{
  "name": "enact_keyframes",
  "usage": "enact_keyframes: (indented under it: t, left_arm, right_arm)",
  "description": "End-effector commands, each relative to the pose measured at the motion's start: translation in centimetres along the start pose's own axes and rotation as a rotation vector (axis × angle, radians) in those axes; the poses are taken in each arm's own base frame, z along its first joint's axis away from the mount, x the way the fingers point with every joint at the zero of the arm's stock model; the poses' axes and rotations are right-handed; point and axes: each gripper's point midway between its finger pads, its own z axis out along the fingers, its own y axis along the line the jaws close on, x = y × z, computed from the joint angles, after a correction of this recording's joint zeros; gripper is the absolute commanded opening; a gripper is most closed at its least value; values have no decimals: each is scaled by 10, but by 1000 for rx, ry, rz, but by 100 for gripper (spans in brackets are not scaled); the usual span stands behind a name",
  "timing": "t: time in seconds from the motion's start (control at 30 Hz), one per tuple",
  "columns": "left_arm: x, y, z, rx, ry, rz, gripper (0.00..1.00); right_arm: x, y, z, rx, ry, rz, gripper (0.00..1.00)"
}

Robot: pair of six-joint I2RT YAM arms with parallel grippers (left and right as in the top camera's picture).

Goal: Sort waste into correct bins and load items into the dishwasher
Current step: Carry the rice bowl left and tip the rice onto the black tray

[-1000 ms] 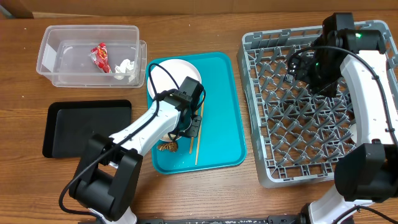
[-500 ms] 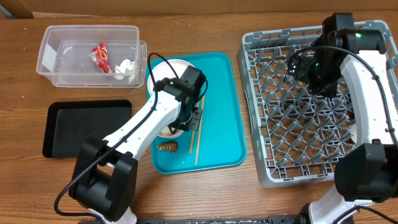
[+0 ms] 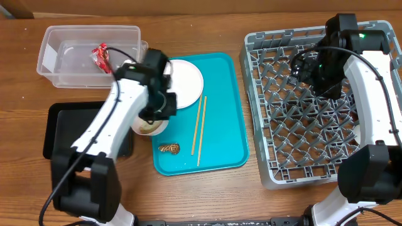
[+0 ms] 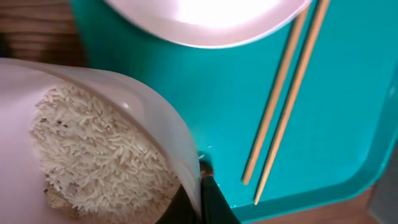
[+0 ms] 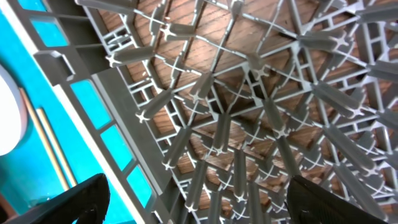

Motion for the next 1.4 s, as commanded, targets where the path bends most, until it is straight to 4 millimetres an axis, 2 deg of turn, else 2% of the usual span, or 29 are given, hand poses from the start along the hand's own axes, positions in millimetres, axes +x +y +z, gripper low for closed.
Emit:
enact_keyframes:
  t: [0.0, 0.13, 0.33, 0.57, 0.8, 1.03, 1.37]
  left_arm:
    - [-10, 9, -31, 127, -65, 3, 4]
    - [-14, 27, -41, 232, -77, -6, 4]
    - [-19, 65, -54, 479, -157, -60, 4]
    - [-19, 103, -74, 792, -368, -141, 4]
    - [-14, 130, -91, 1004, -588, -189, 4]
    - [-9, 150, -94, 1035, -639, -274, 4]
    - [-8, 156, -95, 1033, -652, -286, 4]
  right_arm:
    - [0, -3, 2, 21, 2, -5, 93]
    - [0, -3, 2, 21, 2, -5, 93]
    - [0, -3, 2, 21, 2, -5, 93]
    - [0, -3, 2, 21, 2, -5, 93]
    - [0, -3, 2, 21, 2, -5, 93]
    - [1, -4, 2, 22, 6, -5, 93]
    - [1, -4, 2, 22, 7, -4, 93]
